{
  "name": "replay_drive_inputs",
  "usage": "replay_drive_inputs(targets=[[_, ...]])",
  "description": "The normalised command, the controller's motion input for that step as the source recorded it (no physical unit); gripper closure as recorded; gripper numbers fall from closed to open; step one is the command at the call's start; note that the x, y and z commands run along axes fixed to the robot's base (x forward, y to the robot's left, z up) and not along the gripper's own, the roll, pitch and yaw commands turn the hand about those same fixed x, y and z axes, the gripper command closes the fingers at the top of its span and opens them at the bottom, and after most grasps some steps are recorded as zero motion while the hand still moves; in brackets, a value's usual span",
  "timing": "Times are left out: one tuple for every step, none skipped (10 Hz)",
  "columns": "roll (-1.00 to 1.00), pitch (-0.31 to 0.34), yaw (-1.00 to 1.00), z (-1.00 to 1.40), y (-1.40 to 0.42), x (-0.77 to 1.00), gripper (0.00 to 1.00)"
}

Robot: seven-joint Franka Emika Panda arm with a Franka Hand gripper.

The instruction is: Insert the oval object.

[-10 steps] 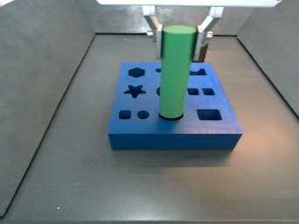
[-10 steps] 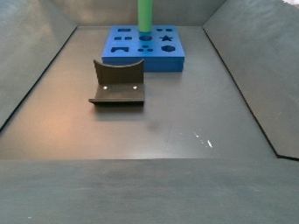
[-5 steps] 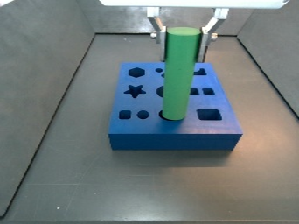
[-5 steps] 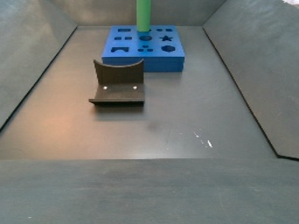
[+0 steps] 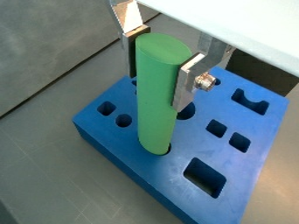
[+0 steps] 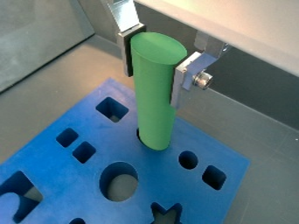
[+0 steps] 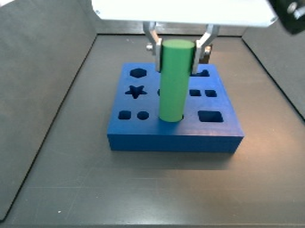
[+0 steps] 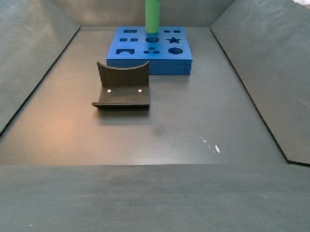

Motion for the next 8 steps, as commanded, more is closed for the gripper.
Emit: replay_drive_inputs(targets=[[-0.02,-0.019,-0.07,-0.32,0.00,0.00,1.00],[-0.02,-0.016,-0.07,-0.32,0.00,0.00,1.00],[-0.01,-0.007,-0.06,-0.32,0.00,0.00,1.00],[-0.01,-0.010,-0.06,-0.32,0.00,0.00,1.00],[-0.01,-0.011,-0.06,-0.32,0.00,0.00,1.00],[-0.01,-0.011,-0.06,-0.31,0.00,0.00,1.00],[0.00,0.000,-0.07,-0.20,0.00,0.00,1.00],[0.00,0.000,0.00,0.00,0.00,0.00,1.00]])
